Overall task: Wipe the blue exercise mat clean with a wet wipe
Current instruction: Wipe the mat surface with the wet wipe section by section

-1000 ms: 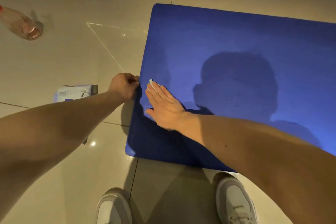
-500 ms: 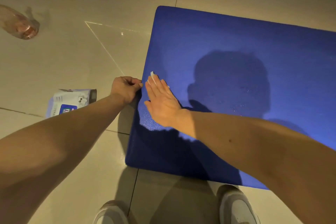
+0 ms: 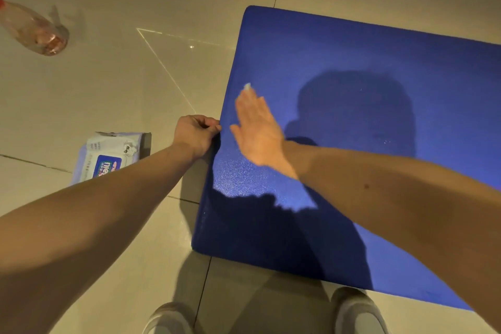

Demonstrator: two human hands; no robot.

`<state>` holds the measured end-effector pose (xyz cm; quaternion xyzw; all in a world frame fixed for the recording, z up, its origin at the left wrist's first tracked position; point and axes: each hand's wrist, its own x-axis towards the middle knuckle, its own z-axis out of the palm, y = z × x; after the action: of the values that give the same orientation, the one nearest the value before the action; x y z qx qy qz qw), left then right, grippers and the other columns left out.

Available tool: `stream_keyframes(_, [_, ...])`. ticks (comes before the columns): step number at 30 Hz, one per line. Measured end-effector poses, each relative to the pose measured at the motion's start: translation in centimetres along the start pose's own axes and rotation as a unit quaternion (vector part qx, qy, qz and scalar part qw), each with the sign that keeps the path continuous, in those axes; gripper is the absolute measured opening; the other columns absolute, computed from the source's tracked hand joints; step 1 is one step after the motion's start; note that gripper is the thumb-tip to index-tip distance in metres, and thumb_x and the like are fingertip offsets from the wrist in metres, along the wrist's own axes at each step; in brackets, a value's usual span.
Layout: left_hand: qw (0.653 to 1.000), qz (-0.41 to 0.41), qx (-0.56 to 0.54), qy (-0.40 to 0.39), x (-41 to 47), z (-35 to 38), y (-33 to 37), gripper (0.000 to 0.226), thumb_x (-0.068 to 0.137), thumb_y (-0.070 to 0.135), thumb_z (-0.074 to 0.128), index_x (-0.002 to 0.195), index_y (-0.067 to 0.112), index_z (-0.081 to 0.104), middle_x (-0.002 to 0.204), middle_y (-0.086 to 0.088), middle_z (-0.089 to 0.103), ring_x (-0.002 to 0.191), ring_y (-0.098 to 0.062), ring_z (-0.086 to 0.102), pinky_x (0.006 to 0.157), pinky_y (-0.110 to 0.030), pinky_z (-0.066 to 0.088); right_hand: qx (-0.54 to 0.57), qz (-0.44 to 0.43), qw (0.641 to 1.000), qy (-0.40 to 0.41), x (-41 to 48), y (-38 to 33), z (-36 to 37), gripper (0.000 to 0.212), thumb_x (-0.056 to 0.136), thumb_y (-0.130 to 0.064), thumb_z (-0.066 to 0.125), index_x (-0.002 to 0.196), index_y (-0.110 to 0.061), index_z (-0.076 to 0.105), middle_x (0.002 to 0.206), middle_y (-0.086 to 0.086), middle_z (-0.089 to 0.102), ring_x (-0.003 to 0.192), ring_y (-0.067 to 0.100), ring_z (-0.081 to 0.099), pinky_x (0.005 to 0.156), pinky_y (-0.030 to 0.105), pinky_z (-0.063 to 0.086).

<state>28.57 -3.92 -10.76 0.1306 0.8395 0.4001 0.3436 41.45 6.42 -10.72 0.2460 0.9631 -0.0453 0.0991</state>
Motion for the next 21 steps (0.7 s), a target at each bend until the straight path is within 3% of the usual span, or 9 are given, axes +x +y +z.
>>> stream_keyframes(5, [1.000,0.016,0.011,-0.006,-0.2,0.0,0.0,0.005,0.090,0.003,0.070,0.088,0.005,0.074,0.093,-0.011,0.073,0.074,-0.013,0.064,0.083,-0.027,0.054,-0.048,-0.140,0.989,0.009,-0.4,1.7,-0.6,0.067,0.109,-0.041,0.022,0.161,-0.001,0.008,0.169,0.018,0.002,0.157,0.030,-0.003,0.128,0.044,0.003])
stream_keyframes(7, [1.000,0.012,0.002,0.001,-0.1,0.1,0.1,0.007,0.090,0.005,0.071,0.085,0.009,0.073,0.094,-0.011,0.074,0.079,-0.015,0.065,0.085,-0.028,0.056,-0.061,-0.094,0.994,-0.005,1.6,4.2,-0.9,0.069,0.110,-0.043,0.025,0.161,-0.002,0.004,0.170,0.017,-0.001,0.157,0.030,-0.004,0.128,0.043,0.002])
stream_keyframes(10, [1.000,0.016,0.011,0.010,-0.1,0.4,0.2,0.004,0.091,0.012,0.073,0.091,0.009,0.075,0.089,-0.005,0.073,0.078,-0.014,0.065,0.079,-0.025,0.056,-0.084,0.051,0.995,-0.016,4.0,8.3,-1.6,0.071,0.110,-0.046,0.019,0.160,0.000,0.000,0.170,0.018,-0.003,0.157,0.032,-0.007,0.128,0.044,0.003])
stream_keyframes(13, [0.999,0.022,0.006,0.029,0.2,1.0,0.6,0.006,0.090,0.016,0.074,0.089,0.010,0.075,0.087,-0.007,0.074,0.075,-0.016,0.065,0.079,-0.032,0.057,-0.019,0.132,0.991,-0.020,5.0,7.7,-1.9,0.073,0.108,-0.048,0.015,0.159,0.004,0.006,0.169,0.020,0.005,0.157,0.036,-0.004,0.127,0.047,0.009])
stream_keyframes(15, [0.999,0.020,0.008,0.039,0.5,1.3,0.8,0.005,0.089,0.016,0.074,0.087,0.012,0.075,0.086,-0.007,0.075,0.073,-0.016,0.065,0.079,-0.034,0.058,-0.034,0.073,0.997,0.008,4.4,3.9,-1.3,0.072,0.108,-0.045,0.016,0.158,0.006,0.009,0.167,0.023,0.010,0.156,0.039,0.000,0.125,0.049,0.015])
stream_keyframes(17, [0.999,0.021,0.016,0.042,0.9,1.4,1.0,0.004,0.089,0.016,0.074,0.086,0.013,0.075,0.084,-0.007,0.074,0.071,-0.015,0.063,0.077,-0.033,0.056,-0.040,-0.023,0.999,0.003,2.9,0.7,-0.9,0.068,0.109,-0.042,0.013,0.159,0.004,0.005,0.168,0.022,0.003,0.156,0.037,-0.006,0.127,0.049,0.009])
stream_keyframes(21, [0.999,0.019,0.007,0.034,1.3,1.5,1.5,0.005,0.088,0.013,0.075,0.089,0.009,0.075,0.085,-0.009,0.074,0.072,-0.016,0.063,0.075,-0.030,0.055,-0.029,-0.119,0.992,-0.016,3.3,3.5,-1.3,0.065,0.110,-0.040,0.019,0.161,-0.003,0.004,0.170,0.015,-0.003,0.157,0.028,-0.009,0.128,0.043,-0.001])
